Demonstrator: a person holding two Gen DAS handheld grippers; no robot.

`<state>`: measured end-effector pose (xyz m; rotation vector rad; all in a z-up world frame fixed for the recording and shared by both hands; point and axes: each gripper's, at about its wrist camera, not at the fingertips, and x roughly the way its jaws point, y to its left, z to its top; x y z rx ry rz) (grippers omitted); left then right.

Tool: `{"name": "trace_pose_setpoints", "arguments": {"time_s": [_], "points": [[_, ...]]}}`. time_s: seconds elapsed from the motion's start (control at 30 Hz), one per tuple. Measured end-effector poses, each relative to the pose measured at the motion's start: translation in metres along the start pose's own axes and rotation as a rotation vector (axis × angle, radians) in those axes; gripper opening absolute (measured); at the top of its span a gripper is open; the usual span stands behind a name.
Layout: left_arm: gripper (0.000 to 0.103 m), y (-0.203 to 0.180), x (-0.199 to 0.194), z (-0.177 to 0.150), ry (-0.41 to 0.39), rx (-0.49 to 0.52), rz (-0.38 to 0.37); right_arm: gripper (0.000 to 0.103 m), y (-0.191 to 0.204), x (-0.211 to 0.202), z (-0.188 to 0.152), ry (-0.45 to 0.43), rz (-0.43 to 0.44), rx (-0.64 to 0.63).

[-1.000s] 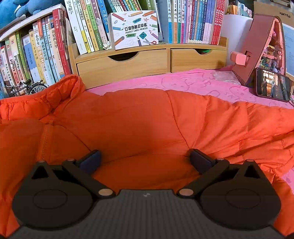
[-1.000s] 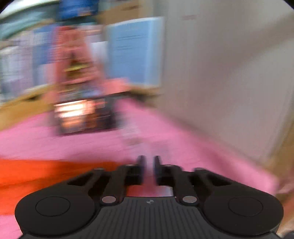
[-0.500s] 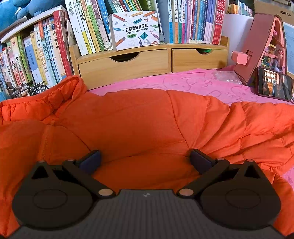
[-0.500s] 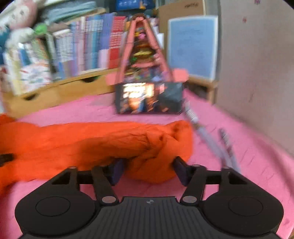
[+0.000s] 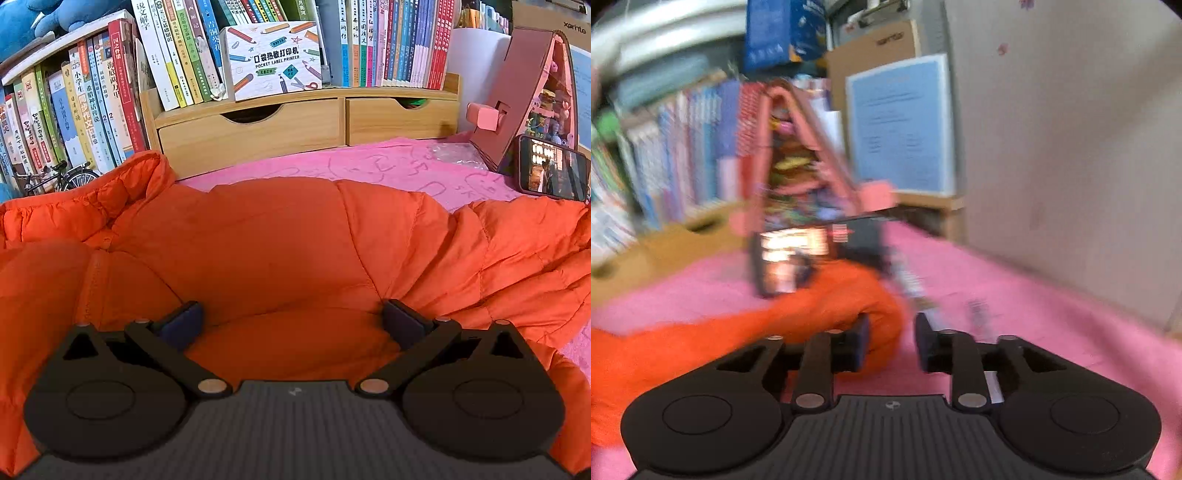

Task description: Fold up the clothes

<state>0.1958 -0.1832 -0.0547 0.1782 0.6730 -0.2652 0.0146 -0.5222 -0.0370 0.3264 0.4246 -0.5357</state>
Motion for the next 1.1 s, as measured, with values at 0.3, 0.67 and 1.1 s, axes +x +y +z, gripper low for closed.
{"name": "trace_pose_setpoints", "arguments": {"time_s": [0.3,0.67,1.1], "points": [[0.103,0.001,0.000,0.000,0.001,-0.008,-0.006,0.023,0.053,0.034,-0.004,-0.041,-0.235,-0.344],[0.103,0.005,0.001,0.000,0.008,-0.030,-0.017,0.019,-0.014,-0.022,0.047,-0.257,-0.525,-0.271],[0.103,0.004,0.001,0.001,0.006,-0.028,-0.010,0.057,0.091,-0.004,-0.023,-0.004,0.173,-0.405]]}}
